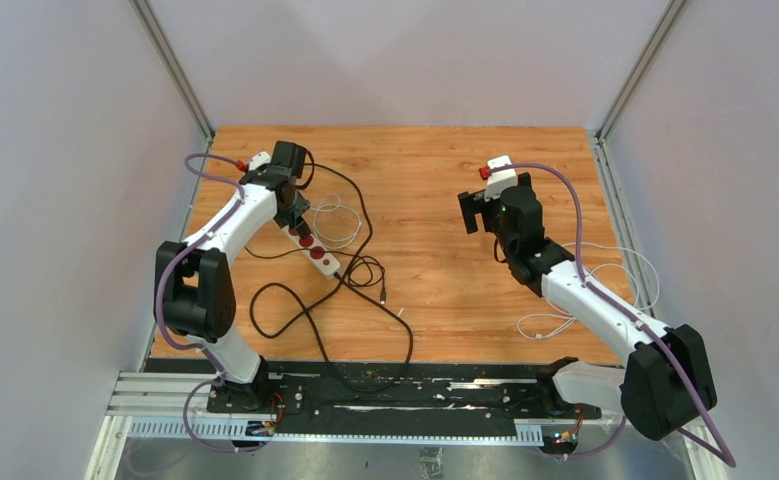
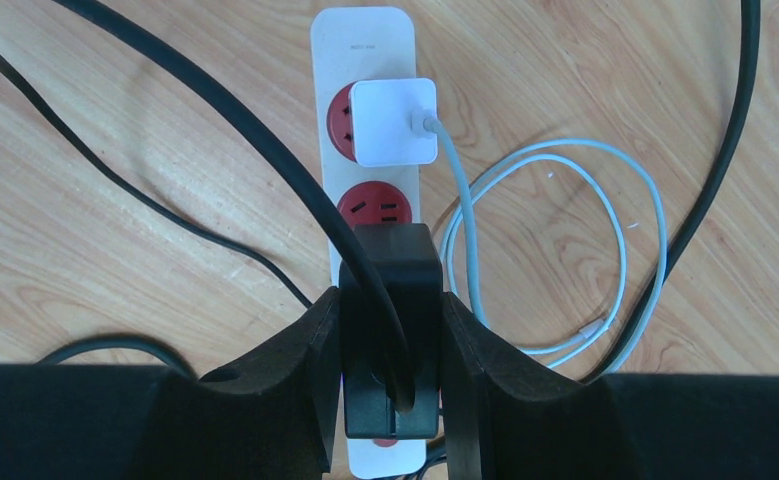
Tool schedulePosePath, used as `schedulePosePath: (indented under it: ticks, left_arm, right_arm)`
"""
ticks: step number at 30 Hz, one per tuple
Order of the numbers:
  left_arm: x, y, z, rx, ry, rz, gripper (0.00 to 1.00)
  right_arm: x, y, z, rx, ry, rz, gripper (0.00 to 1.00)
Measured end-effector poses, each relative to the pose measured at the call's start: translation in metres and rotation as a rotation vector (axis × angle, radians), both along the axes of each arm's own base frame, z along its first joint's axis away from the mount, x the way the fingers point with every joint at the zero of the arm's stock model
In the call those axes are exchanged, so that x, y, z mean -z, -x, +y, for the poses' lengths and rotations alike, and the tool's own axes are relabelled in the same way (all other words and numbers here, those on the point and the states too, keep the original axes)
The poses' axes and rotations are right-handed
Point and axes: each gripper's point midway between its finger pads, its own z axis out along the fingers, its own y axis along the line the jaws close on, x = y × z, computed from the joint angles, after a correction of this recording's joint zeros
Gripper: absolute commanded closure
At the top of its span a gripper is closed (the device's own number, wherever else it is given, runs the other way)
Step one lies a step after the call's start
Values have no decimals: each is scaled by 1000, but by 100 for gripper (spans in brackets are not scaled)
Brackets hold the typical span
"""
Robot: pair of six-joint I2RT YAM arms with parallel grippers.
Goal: Insert the plug
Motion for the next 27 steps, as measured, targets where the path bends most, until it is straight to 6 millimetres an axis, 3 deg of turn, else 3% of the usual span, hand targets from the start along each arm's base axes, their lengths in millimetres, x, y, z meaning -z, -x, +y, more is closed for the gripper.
schedulePosePath:
  ticks: [27]
  left_arm:
    - [13, 6, -10, -28, -4, 21, 100]
  right_arm:
    - [0, -1, -3, 3, -3, 1, 0]
